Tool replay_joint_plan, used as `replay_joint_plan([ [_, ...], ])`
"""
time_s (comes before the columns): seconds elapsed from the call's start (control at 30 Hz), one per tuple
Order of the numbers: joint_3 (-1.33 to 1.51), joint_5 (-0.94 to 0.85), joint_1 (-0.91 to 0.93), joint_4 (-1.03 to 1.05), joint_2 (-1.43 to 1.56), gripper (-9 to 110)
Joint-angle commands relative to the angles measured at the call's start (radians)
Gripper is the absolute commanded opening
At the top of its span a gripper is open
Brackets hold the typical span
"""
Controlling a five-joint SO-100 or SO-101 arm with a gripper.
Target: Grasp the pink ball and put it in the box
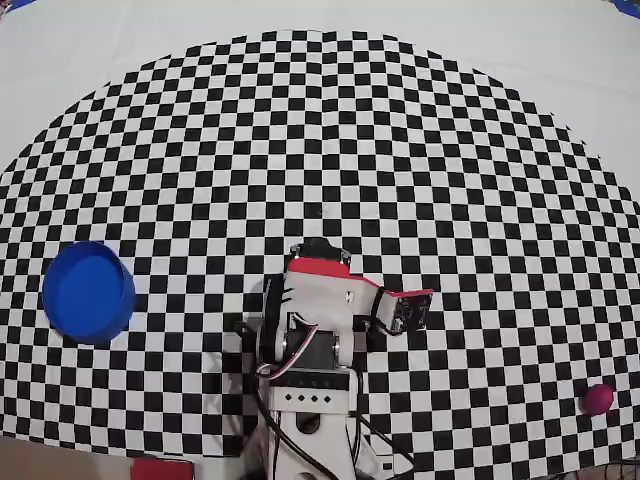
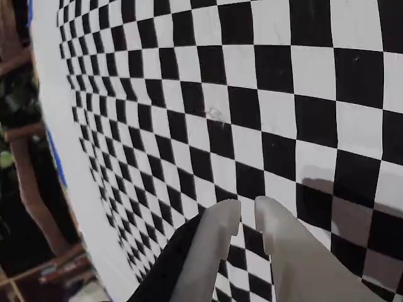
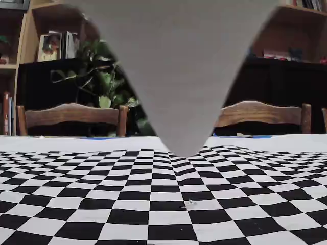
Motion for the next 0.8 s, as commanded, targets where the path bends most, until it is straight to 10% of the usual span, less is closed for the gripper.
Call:
replay_joint_plan([
  [0.0, -0.003, -0.003, -0.003, 0.005, 0.009, 0],
  [0.77, 0.006, -0.003, -0.008, -0.144, 0.008, 0],
])
